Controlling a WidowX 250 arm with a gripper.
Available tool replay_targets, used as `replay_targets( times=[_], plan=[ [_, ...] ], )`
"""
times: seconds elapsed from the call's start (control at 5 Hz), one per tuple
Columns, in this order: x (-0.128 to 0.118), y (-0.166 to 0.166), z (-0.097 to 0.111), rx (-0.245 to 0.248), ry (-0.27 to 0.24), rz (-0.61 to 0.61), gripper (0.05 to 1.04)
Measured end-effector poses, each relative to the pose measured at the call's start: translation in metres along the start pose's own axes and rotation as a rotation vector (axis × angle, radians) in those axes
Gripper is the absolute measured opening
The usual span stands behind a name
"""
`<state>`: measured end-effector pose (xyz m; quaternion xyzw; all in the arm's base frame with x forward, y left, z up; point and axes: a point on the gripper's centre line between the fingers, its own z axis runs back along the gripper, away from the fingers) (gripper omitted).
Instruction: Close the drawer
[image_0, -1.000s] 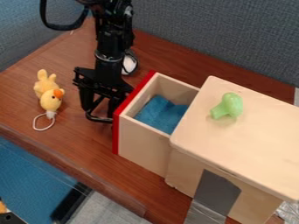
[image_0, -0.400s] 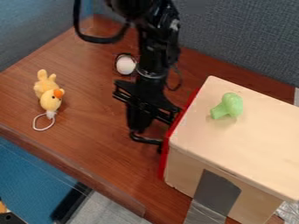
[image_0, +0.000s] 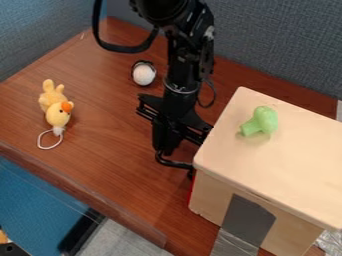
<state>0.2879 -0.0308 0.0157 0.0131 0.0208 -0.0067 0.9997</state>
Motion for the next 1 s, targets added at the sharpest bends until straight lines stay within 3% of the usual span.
replay_targets(
  times=[0.2, 0.4, 0.6, 0.8, 1.0],
  plan=[
    [-0.001, 0.000, 0.000, 0.016, 0.002, 0.014, 0.162],
    [-0.005, 0.004, 0.005, 0.073, 0.001, 0.040, 0.387],
    [-0.003, 0.019, 0.032, 0.134, -0.085, 0.091, 0.694],
    [-0.007, 0.036, 0.061, 0.144, -0.166, 0.133, 0.962],
    [-0.013, 0.048, 0.099, 0.110, -0.268, 0.151, 1.004]
  ],
)
